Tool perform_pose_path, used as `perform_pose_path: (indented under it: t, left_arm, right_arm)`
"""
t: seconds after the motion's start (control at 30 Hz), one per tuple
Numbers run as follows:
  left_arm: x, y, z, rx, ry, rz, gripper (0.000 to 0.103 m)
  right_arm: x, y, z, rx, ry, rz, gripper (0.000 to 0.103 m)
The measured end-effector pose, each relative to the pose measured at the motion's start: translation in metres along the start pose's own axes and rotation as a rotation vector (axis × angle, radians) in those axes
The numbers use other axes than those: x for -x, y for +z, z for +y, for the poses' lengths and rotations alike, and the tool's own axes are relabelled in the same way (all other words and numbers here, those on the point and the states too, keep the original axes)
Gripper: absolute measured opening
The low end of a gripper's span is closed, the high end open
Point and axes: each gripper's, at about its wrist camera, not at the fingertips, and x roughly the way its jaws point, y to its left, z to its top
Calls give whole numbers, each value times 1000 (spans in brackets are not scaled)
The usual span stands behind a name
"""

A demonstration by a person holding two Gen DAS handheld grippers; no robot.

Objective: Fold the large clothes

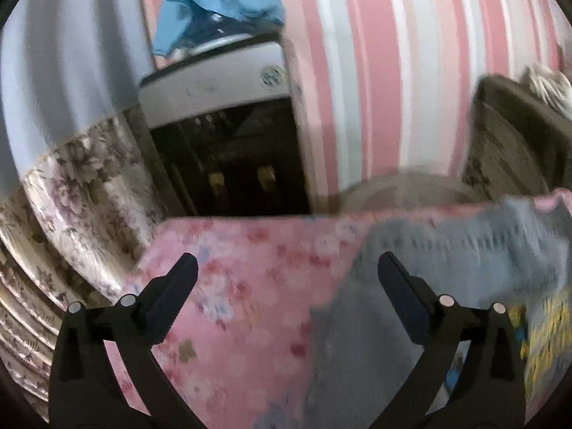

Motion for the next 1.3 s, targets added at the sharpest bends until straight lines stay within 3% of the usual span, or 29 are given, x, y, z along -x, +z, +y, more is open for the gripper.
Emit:
perform_pose_path:
  t: [0.1,0.17,0.37,0.43,0.5,0.53,0.57,0.67,0.73,0.83,0.9,0.93,0.97,1.03,1.1,1.17,1.23,1.3]
  left_arm:
    - [-19,-13,-8,-48,0,57,100]
    - [-35,-14,-15,-62,3,104,99]
    - [-81,-11,-40,-102,-20,216,93]
    - [-95,-13,-44,-112,-21,245,70]
    - [-110,-19,-51,-135,-8,276,19]
    - [-115,-23,-55,-154,34,261,8]
    - [-116,-24,-56,-161,83,243,0]
    - [-103,-20,-29,-26,192,148,0]
    - [-103,-20,-15,-23,253,126,0]
    - [-115,-28,-3,-30,257,171,0]
    - [-116,-35,4,-11,235,177,0]
    - [-114,-37,4,-3,216,184,0]
    - [-111,-37,7,5,209,182,1]
    - [-101,-33,12,23,183,171,12]
    - [-87,-28,13,52,135,163,73]
    - [-65,-20,13,99,70,114,92]
    - [-54,-11,4,96,-3,97,100]
    - [-52,-5,-15,49,-59,98,100]
  right_arm:
    - [-21,-16,-15,-17,-29,76,85]
    - [-33,-18,-22,-54,6,106,85]
    - [-70,-12,-5,-34,58,174,82]
    - [-85,-12,3,-13,84,223,49]
    - [-93,-14,8,13,71,235,25]
    - [-94,-11,9,19,68,218,20]
    - [-92,-9,10,22,67,209,14]
    - [-69,4,8,10,11,82,9]
    - [-67,7,3,-6,-11,57,9]
    - [-104,-4,3,10,-31,171,13]
    - [-117,-10,1,15,-93,211,53]
    - [-119,-11,-1,4,-124,219,61]
    - [-118,-10,-7,-21,-154,209,73]
    - [-108,-7,-16,-65,-166,194,75]
    - [-87,-5,-23,-85,-141,164,75]
    - [-66,-6,-24,-100,-86,124,78]
    - [-45,-5,-20,-93,-47,85,82]
    - [-33,-2,-14,-84,-16,63,83]
